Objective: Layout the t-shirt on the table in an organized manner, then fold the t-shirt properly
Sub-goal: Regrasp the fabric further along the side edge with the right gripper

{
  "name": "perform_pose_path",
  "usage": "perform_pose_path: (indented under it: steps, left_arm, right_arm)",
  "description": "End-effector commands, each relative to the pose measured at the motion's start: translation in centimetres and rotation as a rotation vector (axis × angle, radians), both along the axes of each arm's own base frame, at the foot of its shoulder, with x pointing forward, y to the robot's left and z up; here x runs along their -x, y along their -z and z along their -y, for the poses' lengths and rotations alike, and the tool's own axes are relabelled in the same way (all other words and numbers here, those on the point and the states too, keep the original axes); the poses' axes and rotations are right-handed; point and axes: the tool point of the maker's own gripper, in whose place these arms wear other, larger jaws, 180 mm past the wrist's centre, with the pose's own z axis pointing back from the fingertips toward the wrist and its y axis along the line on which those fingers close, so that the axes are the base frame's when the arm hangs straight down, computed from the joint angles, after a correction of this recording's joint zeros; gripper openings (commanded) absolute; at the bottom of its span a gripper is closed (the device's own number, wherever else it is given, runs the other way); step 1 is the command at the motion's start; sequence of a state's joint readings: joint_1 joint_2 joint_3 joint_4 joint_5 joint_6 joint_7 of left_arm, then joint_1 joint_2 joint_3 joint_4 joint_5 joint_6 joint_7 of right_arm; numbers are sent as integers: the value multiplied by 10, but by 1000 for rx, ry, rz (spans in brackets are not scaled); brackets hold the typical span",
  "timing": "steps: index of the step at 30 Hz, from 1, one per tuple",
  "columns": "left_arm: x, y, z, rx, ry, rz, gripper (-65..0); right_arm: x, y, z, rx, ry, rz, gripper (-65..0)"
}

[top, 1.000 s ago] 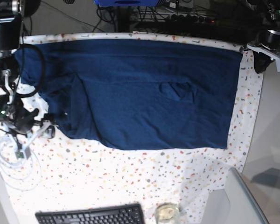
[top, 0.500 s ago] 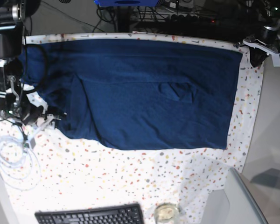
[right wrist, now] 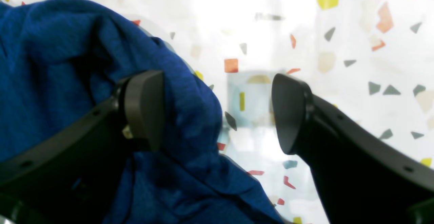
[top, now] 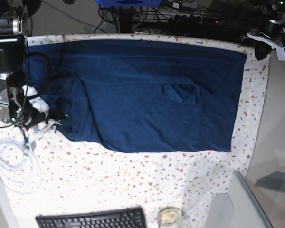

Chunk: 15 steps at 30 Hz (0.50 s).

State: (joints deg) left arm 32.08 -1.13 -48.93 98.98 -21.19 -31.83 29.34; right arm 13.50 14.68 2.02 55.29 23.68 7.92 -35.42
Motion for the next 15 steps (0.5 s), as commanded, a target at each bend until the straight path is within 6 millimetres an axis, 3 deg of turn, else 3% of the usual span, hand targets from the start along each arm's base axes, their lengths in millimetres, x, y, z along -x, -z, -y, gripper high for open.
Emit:
perform_pose_path:
  steps: [1, 7, 13, 15]
  left_arm:
    - [-4, -10, -4, -18, 9, 36, -650]
    - [-5, -10, -4, -17, 9, 36, -650]
    - [-5, -10, -4, -17, 9, 36, -650]
    - [-5, -10, -4, -17, 9, 38, -650]
  right_arm:
    - [-14, -15, -2, -4, -6, 58, -203]
    - [-16, -34, -12, 1, -41, 127, -203]
    - [-5, -11, -7, -7, -14, 53, -207]
    - [-4, -8, -6, -8, -10, 43, -254]
